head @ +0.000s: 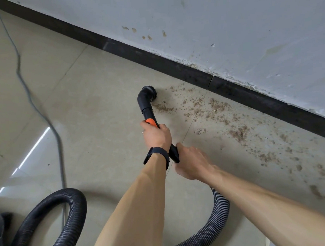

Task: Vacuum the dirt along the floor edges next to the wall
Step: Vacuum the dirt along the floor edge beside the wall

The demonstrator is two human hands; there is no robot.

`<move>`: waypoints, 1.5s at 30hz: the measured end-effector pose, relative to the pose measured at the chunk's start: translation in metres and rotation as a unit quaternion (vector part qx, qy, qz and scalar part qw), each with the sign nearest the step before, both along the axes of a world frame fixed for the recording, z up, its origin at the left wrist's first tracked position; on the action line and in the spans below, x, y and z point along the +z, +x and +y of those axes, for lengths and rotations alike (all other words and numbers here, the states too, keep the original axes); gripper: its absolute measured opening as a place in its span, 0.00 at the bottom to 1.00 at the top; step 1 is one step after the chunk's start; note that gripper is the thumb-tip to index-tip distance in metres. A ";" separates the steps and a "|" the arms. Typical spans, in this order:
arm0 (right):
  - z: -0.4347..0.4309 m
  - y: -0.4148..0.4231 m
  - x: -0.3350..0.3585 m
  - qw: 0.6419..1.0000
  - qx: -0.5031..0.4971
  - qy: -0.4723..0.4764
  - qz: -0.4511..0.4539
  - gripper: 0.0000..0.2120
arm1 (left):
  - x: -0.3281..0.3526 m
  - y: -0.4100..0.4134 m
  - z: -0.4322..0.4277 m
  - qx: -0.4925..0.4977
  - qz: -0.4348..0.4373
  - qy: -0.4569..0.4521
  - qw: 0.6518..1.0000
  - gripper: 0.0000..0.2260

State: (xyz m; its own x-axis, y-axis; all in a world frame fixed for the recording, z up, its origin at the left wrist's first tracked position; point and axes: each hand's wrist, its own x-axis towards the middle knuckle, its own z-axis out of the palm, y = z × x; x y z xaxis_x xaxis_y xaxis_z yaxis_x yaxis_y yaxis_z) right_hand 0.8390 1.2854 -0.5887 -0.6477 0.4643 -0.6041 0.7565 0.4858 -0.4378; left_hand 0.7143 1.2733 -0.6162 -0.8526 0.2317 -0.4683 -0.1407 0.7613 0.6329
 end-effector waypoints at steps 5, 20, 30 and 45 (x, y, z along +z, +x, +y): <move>0.008 0.012 -0.004 0.999 -0.035 -0.024 -0.003 0.07 | 0.001 0.011 0.014 -0.033 0.012 -0.020 0.999 0.14; 0.033 0.034 -0.021 0.994 -0.102 -0.015 0.024 0.06 | 0.009 0.034 0.059 -0.110 0.017 -0.034 0.993 0.14; 0.054 0.037 -0.023 0.994 -0.101 -0.027 0.027 0.07 | 0.007 0.037 0.076 -0.111 0.008 -0.017 0.994 0.15; 0.082 -0.031 0.001 0.997 -0.048 -0.058 0.006 0.10 | 0.006 -0.035 0.086 -0.035 -0.010 -0.010 0.999 0.15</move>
State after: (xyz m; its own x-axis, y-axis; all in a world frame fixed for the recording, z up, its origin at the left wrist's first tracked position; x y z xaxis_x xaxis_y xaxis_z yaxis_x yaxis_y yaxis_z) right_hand 0.8082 1.3674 -0.5873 -0.6108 0.4523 -0.6499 0.7917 0.3572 -0.4956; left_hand 0.6796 1.3595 -0.6103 -0.8246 0.2811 -0.4910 -0.0993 0.7824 0.6148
